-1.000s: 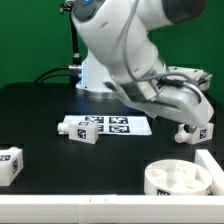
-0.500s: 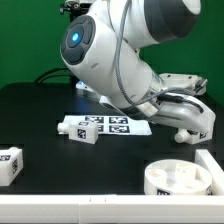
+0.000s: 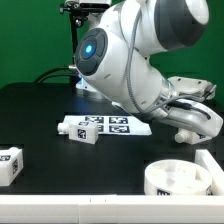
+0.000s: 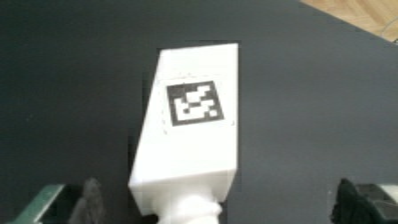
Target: Assemble stool
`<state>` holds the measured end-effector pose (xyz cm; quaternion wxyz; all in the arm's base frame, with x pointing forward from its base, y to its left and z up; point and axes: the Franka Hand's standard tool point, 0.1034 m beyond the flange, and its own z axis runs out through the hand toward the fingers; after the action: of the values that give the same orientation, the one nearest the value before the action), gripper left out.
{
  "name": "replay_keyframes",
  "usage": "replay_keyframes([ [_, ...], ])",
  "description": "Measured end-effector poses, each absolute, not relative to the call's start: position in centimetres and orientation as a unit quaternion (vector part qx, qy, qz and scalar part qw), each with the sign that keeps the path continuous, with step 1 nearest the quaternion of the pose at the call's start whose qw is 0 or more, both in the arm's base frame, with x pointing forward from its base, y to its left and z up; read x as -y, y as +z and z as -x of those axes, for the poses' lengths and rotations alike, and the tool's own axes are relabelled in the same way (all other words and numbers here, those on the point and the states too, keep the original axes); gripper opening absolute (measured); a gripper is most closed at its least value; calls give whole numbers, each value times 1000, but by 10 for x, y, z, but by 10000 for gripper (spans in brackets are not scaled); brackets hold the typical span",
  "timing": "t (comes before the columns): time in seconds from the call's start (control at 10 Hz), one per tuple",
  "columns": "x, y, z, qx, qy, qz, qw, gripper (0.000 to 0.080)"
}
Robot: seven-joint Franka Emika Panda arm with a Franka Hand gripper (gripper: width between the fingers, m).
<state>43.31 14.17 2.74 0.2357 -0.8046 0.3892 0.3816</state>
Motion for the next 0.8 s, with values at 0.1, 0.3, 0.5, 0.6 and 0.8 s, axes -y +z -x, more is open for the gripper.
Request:
replay_keyframes([
  [0.1,-144,26,-431,-389,384,804,235,648],
  [0.3,-164,13,-406,-390,401,798,225,648],
  [0.5,-170,11,-400,-388,406,797,222,648],
  [0.6,-169,11,-400,-389,406,796,222,526],
  [0.8,-169,11,-400,-390,407,796,222,357],
])
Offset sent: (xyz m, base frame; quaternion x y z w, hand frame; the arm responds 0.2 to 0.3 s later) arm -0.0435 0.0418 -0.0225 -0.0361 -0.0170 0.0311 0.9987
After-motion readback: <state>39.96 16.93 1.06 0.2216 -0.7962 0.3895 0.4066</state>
